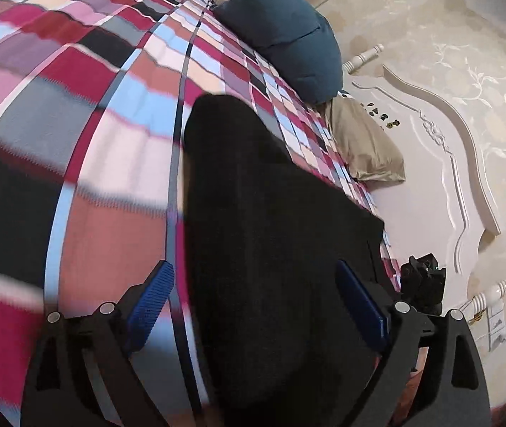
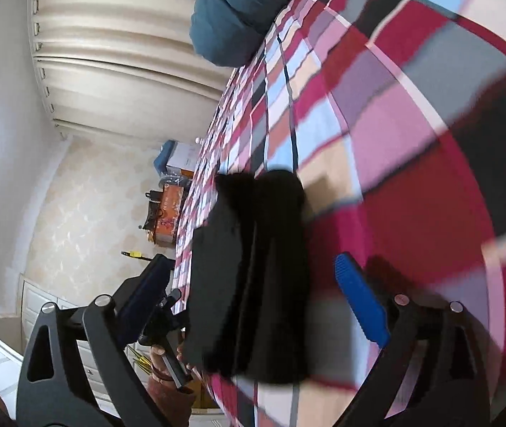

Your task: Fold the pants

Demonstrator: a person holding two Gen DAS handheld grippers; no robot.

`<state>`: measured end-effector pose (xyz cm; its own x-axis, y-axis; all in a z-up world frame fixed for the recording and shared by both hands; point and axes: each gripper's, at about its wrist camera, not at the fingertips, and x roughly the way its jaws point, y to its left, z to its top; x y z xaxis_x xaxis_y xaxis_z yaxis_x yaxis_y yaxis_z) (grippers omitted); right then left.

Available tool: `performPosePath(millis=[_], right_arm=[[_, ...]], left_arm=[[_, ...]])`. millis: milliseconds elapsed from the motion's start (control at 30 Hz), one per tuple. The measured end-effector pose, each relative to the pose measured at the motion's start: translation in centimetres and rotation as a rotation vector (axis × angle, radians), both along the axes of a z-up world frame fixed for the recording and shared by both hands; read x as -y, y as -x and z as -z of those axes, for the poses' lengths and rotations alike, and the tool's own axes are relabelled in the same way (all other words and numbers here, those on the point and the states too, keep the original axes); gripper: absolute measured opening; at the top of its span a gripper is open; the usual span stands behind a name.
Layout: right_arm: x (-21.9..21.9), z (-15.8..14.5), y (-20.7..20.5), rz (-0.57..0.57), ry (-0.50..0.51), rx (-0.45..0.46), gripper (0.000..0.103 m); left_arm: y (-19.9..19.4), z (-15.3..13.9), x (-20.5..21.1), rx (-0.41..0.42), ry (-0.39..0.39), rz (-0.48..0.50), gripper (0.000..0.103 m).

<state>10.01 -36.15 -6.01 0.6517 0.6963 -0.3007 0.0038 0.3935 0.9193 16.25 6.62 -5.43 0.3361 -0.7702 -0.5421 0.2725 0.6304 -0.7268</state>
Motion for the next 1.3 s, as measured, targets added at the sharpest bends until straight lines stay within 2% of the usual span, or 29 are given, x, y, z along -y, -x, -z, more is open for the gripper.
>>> performPosePath(millis=[167, 300, 433, 633, 900, 1033, 1167, 1300], right_arm=[[-1.1, 0.3, 3.6, -0.004, 0.006, -0.008, 0.094], [-2.5, 0.1, 5.1, -0.013, 0.047, 0.0, 0.095], [-3.7, -0.2, 4.8, -0.018, 0.115, 0.002, 0.1], [-5.1, -0.3, 4.3, -0.013, 0.176, -0.016, 0.1], [-5.9, -0.4, 3.9, 0.01, 0.232, -0.012, 0.1], [-5.9, -0.4, 3.5, -0.001, 0.195, -0.023, 0.1], [-6.3, -0.4, 3.2, -0.026, 0.167, -0.03, 0.1], [-6.9, -0.4, 3.0, -0.041, 0.196, -0.038, 0.096]], left_arm=[[3.3, 0.2, 0.4, -0.045, 0.058, 0.019, 0.091], [5.1, 0.3, 0.7, -0.02, 0.067, -0.011, 0.091], [5.7, 0.6, 0.7, 0.013, 0.062, -0.009, 0.091], [6.1, 0.9, 1.1, 0.063, 0.021, 0.04, 0.091], [6.0, 0.7, 1.7, 0.038, -0.029, -0.014, 0.091], [5.8, 0.6, 1.9, 0.013, -0.032, -0.058, 0.091], [5.4, 0.6, 2.1, -0.01, -0.049, -0.059, 0.091], [5.3, 0.6, 2.1, -0.011, -0.054, -0.063, 0.091]])
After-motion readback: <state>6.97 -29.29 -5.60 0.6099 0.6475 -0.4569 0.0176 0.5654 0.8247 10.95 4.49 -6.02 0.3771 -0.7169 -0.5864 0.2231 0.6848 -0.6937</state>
